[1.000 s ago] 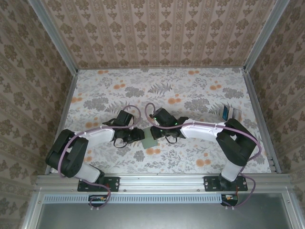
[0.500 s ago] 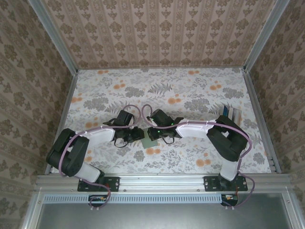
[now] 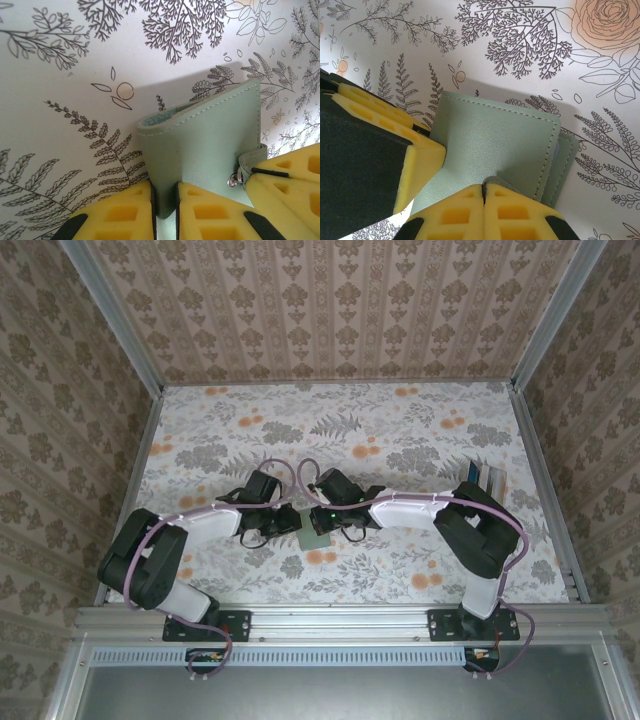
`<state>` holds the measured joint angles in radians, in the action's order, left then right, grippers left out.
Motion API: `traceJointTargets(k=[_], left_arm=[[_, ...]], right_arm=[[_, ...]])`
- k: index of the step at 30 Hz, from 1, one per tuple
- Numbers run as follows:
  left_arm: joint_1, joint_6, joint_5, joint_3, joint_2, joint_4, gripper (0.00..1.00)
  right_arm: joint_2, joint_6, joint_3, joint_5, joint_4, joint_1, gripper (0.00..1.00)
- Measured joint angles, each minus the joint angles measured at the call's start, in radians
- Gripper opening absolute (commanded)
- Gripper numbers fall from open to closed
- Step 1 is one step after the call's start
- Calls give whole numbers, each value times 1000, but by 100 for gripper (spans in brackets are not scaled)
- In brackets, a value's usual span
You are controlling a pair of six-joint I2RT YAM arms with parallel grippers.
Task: Put the credit cards into the card holder
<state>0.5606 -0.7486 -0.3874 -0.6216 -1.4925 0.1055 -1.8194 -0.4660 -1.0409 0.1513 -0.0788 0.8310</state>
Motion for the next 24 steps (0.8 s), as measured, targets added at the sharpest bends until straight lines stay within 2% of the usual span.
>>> traceJointTargets(k=[24], left_arm=[[-6, -11, -19, -14, -21, -1, 13]], right_arm=[[40, 21, 53, 47, 20, -15, 0]])
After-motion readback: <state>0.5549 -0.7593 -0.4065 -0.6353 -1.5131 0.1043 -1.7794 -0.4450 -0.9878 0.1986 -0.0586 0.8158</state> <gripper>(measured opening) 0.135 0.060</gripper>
